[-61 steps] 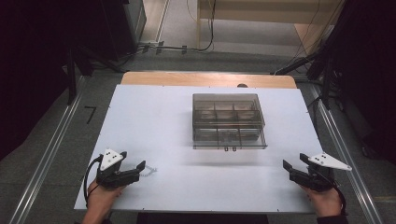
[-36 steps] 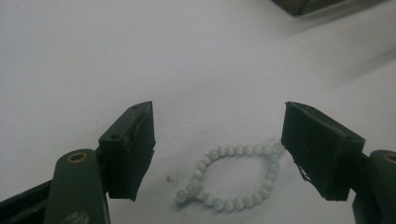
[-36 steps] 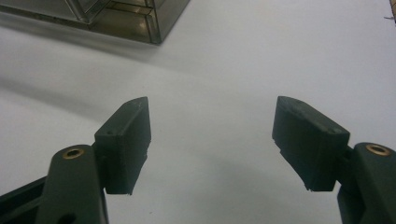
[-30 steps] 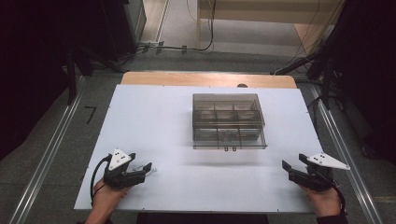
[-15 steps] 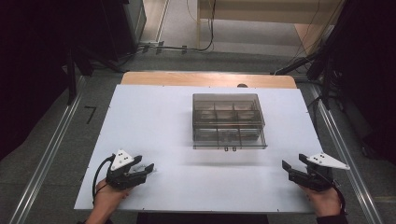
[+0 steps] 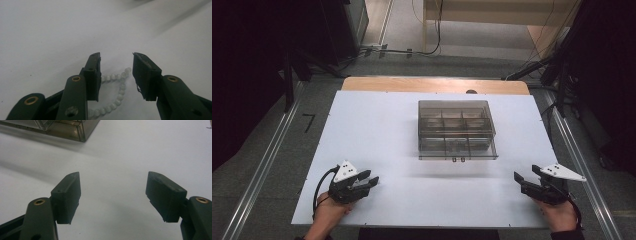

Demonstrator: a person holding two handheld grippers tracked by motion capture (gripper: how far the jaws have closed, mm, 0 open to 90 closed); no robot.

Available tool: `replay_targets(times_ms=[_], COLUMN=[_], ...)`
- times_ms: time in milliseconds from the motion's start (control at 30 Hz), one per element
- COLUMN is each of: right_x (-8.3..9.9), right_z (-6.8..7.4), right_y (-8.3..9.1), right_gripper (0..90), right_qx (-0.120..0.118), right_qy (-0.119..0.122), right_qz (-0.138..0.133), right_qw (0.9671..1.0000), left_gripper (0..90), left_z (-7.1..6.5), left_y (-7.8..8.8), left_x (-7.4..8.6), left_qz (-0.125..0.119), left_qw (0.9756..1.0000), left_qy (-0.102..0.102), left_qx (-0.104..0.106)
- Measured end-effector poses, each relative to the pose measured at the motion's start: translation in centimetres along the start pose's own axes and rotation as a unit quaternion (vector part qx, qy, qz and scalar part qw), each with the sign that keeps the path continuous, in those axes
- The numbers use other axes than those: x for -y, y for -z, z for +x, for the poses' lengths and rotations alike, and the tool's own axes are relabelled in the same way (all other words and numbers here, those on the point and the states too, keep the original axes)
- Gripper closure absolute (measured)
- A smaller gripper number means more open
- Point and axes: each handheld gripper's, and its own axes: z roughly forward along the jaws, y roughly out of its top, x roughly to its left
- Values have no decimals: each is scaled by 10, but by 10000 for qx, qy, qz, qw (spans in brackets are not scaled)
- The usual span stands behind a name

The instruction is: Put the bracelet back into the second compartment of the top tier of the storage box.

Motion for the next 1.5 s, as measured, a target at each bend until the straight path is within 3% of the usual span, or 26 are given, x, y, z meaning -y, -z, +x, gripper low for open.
replay_targets(times_ms=[300, 833, 1033, 1267, 1500], right_x=[0, 0, 0, 0, 0], right_z=[0, 0, 0, 0, 0], right_y=[-1, -2, -2, -2, -3], right_gripper=[269, 270, 270, 270, 270], right_qx=[-15, -25, -26, -22, -19], right_qy=[3, 25, 25, 31, 15], right_qz=[8, 54, 58, 67, 66], right_qw=[10000, 10000, 10000, 10000, 10000], left_gripper=[746, 850, 858, 862, 862], left_z=[0, -2, -3, -4, -4], left_y=[-5, -10, -10, -5, -2], left_x=[-1, -1, -2, -5, -7], left_qz=[99, 226, 255, 47, -141], left_qw=[9997, 9986, 9985, 9993, 9991], left_qy=[-12, -140, -178, -133, -75], left_qx=[209, 452, 445, 353, 391])
